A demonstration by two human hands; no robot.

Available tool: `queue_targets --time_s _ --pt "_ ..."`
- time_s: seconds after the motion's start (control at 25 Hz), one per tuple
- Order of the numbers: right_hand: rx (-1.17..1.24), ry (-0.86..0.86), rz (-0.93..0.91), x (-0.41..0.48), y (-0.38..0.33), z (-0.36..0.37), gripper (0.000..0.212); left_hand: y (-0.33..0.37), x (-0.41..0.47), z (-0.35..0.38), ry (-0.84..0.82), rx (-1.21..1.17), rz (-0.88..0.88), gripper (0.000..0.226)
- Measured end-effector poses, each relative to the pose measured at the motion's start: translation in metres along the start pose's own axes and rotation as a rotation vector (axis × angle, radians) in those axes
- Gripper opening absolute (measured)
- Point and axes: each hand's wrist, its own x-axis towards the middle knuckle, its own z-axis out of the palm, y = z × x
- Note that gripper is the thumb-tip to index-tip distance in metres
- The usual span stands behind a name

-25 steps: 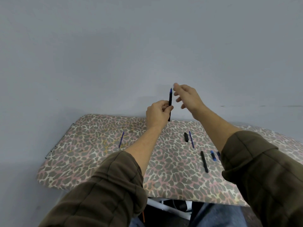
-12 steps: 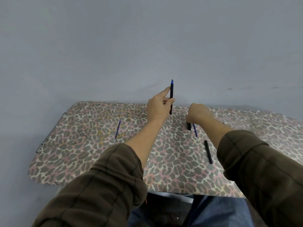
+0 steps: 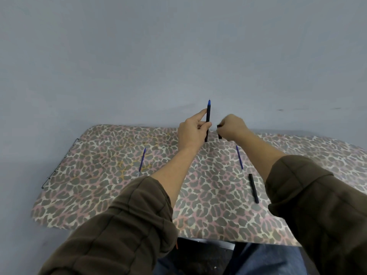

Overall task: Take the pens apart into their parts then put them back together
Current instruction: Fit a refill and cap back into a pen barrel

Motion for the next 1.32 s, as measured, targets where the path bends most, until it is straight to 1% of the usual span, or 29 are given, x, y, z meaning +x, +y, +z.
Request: queue_targets --time_s 0.12,0.2,0.28,0.36,0.6,0.76,0.88,1.0,1.04,1.08,1.16,1.2,1.24,1.32 --pt "0.413 0.13 -0.063 -0.006 -0.022 -0.033 0.022 0.004 -0.003 -0.004 -0.001 -0.018 0.006 0.049" --pt "0.676 0.169 -0.102 -0.015 -0.036 -0.053 0.022 0.009 -0.006 -0.007 -0.007 -0.021 0.009 0.049" --pt "0.807 0.157 -0.151 -0.023 -0.044 -0.066 0.019 0.014 -0.009 -0.009 -0.013 -0.013 0.011 0.049" --pt "0.836 0.145 -0.201 -0.034 -0.05 -0.074 0.018 0.019 -0.013 -0.012 -0.012 -0.001 0.022 0.049" --pt "0.805 0.167 -0.25 -0.055 -0.052 -0.083 0.019 0.037 -0.023 -0.018 -0.026 0.031 0.024 0.048" --pt "0.687 0.166 -0.279 -0.061 -0.049 -0.083 0.02 0.05 -0.025 -0.022 -0.028 0.039 0.007 0.044" --pt "0.607 0.172 -0.298 -0.066 -0.046 -0.08 0.02 0.059 -0.025 -0.024 0.004 0.034 0.008 0.035" --pt "0.535 0.182 -0.318 -0.068 -0.044 -0.075 0.023 0.063 -0.024 -0.025 0.025 0.04 0.027 0.018" --pt "0.5 0.186 -0.332 -0.068 -0.043 -0.074 0.027 0.063 -0.025 -0.025 0.022 0.038 0.027 0.015" --pt "0.446 0.19 -0.353 -0.068 -0.042 -0.074 0.036 0.063 -0.026 -0.025 0.021 0.035 0.022 0.012" --pt "0.309 0.195 -0.406 -0.068 -0.04 -0.073 0.064 0.064 -0.025 -0.027 0.033 0.031 0.016 0.01" --pt "0.261 0.203 -0.427 -0.069 -0.039 -0.072 0.074 0.063 -0.024 -0.027 0.043 0.03 0.016 0.011" --pt "0.231 0.215 -0.444 -0.07 -0.04 -0.071 0.078 0.063 -0.024 -0.027 0.049 0.028 0.017 0.012" --pt "0.188 0.251 -0.464 -0.068 -0.04 -0.069 0.074 0.066 -0.025 -0.029 0.052 0.017 0.016 0.01"
